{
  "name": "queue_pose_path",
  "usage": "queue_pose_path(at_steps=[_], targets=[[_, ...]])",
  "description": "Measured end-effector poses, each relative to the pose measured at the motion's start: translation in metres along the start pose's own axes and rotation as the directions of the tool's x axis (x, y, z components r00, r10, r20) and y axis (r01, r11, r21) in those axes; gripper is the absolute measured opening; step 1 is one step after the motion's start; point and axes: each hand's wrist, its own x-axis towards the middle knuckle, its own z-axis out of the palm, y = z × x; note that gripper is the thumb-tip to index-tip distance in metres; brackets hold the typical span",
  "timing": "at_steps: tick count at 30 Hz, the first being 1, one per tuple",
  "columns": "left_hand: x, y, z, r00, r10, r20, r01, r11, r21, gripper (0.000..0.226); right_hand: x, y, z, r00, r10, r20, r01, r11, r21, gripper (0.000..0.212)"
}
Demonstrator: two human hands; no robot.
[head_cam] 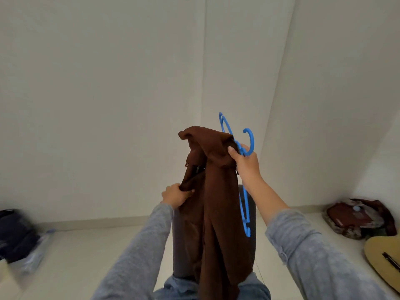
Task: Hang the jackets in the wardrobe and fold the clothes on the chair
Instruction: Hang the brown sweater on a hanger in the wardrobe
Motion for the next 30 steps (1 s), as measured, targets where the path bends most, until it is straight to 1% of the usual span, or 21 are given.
queue_pose_path(at_steps=[1, 2, 4, 5, 6, 7, 8, 9, 12, 13, 17, 18, 20, 21, 22, 23, 26, 28, 30], targets=[[-0.003, -0.007, 0.005, 1.000, -0.015, 0.018, 0.016, 0.997, -0.071, 0.028, 0.000, 0.000, -0.002, 1.000, -0.004, 0.000, 0.004, 1.000, 0.003, 0.007], [-0.008, -0.010, 0.006, 0.998, -0.040, 0.047, 0.049, 0.979, -0.196, 0.013, 0.000, 0.000, -0.005, 1.000, -0.002, -0.002, 0.002, 1.000, 0.010, 0.007], [-0.007, -0.017, 0.006, 0.990, -0.080, 0.116, 0.123, 0.892, -0.435, 0.013, 0.002, 0.001, -0.012, 1.000, 0.008, -0.010, -0.008, 1.000, 0.029, 0.006], [-0.006, -0.019, 0.003, 0.989, -0.072, 0.126, 0.126, 0.854, -0.505, 0.012, 0.003, 0.001, -0.017, 1.000, 0.016, -0.016, -0.015, 0.999, 0.033, 0.006], [-0.002, -0.020, -0.001, 0.993, -0.054, 0.101, 0.101, 0.825, -0.555, 0.010, 0.003, 0.001, -0.021, 0.999, 0.025, -0.026, -0.024, 0.999, 0.030, 0.007], [0.001, -0.019, -0.006, 0.999, -0.025, 0.031, 0.038, 0.818, -0.574, 0.010, 0.005, 0.002, -0.026, 0.999, 0.033, -0.036, -0.032, 0.999, 0.025, 0.007], [0.007, -0.017, -0.011, 0.998, 0.013, -0.066, -0.048, 0.824, -0.565, 0.010, 0.006, 0.002, -0.031, 0.998, 0.039, -0.045, -0.038, 0.999, 0.022, 0.008], [0.011, -0.015, -0.017, 0.986, 0.034, -0.165, -0.115, 0.849, -0.516, 0.012, 0.007, 0.004, -0.035, 0.998, 0.044, -0.050, -0.044, 0.999, 0.018, 0.009], [0.014, 0.005, -0.041, 0.917, 0.034, -0.398, -0.172, 0.932, -0.318, 0.019, 0.006, 0.008, -0.045, 0.998, 0.065, -0.027, -0.066, 0.997, -0.049, 0.016], [0.014, 0.014, -0.049, 0.896, 0.057, -0.441, -0.200, 0.938, -0.284, 0.019, 0.006, 0.011, -0.047, 0.996, 0.083, -0.010, -0.084, 0.993, -0.079, 0.019], [0.009, 0.053, -0.072, 0.839, 0.173, -0.516, -0.331, 0.915, -0.231, 0.028, 0.002, 0.023, -0.050, 0.982, 0.172, 0.077, -0.157, 0.972, -0.173, 0.029], [0.008, 0.060, -0.075, 0.822, 0.211, -0.528, -0.363, 0.910, -0.201, 0.032, 0.001, 0.025, -0.049, 0.976, 0.198, 0.093, -0.176, 0.963, -0.202, 0.027], [0.007, 0.074, -0.079, 0.805, 0.308, -0.508, -0.443, 0.881, -0.168, 0.033, 0.000, 0.029, -0.047, 0.959, 0.268, 0.091, -0.236, 0.935, -0.263, 0.015], [0.006, 0.080, -0.079, 0.803, 0.354, -0.480, -0.490, 0.850, -0.194, 0.033, -0.001, 0.030, -0.045, 0.951, 0.299, 0.083, -0.263, 0.919, -0.295, 0.016], [0.005, 0.085, -0.079, 0.797, 0.391, -0.460, -0.536, 0.810, -0.238, 0.033, -0.001, 0.032, -0.044, 0.945, 0.317, 0.080, -0.278, 0.909, -0.311, 0.022], [0.004, 0.089, -0.079, 0.790, 0.414, -0.453, -0.567, 0.775, -0.280, 0.033, -0.001, 0.034, -0.042, 0.944, 0.319, 0.081, -0.282, 0.911, -0.300, 0.027], [0.001, 0.096, -0.078, 0.781, 0.461, -0.421, -0.604, 0.728, -0.325, 0.030, -0.003, 0.032, -0.038, 0.967, 0.252, 0.044, -0.236, 0.945, -0.228, 0.037], [-0.001, 0.100, -0.078, 0.783, 0.512, -0.353, -0.616, 0.719, -0.321, 0.025, -0.003, 0.026, -0.037, 0.987, 0.161, -0.025, -0.163, 0.969, -0.187, 0.045], [-0.005, 0.104, -0.078, 0.784, 0.555, -0.278, -0.620, 0.720, -0.311, 0.021, -0.002, 0.018, -0.037, 0.991, 0.095, -0.091, -0.105, 0.988, -0.115, 0.045]])
